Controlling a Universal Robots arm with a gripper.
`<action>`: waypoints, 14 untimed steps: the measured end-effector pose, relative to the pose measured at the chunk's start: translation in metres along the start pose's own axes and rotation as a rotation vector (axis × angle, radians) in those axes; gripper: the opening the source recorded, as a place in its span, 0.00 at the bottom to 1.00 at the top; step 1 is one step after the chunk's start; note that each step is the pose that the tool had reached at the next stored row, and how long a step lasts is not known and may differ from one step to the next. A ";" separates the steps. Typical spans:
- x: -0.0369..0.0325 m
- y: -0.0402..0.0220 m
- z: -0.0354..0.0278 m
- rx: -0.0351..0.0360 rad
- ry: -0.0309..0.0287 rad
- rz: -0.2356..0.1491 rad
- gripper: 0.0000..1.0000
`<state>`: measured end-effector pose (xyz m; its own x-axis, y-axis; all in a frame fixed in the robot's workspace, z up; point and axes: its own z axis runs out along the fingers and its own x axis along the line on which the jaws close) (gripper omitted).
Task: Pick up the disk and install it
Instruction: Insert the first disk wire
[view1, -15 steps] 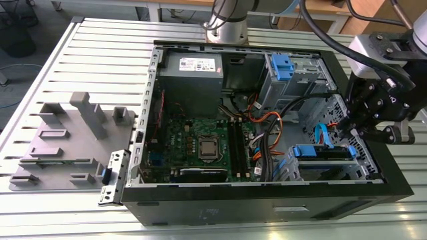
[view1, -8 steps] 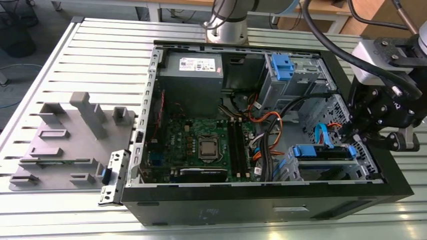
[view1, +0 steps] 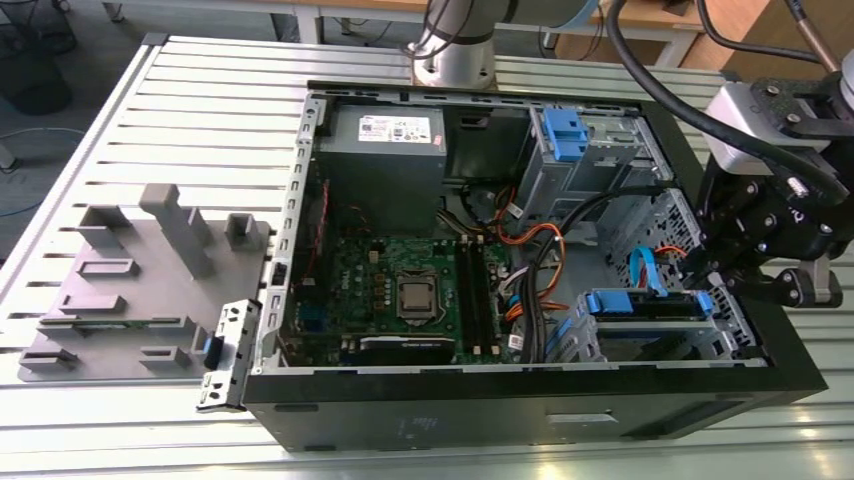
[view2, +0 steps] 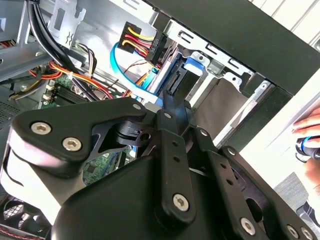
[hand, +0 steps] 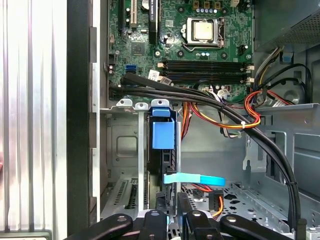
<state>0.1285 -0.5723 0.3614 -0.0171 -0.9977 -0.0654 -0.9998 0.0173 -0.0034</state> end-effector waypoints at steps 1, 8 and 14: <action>0.0001 0.0000 0.0000 0.0000 -0.0001 0.000 0.24; 0.0013 0.0000 0.0000 0.0000 -0.0003 0.000 0.24; -0.0036 0.0001 0.0006 0.0000 -0.0005 0.000 0.24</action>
<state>0.1285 -0.5686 0.3611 -0.0171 -0.9977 -0.0659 -0.9998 0.0173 -0.0034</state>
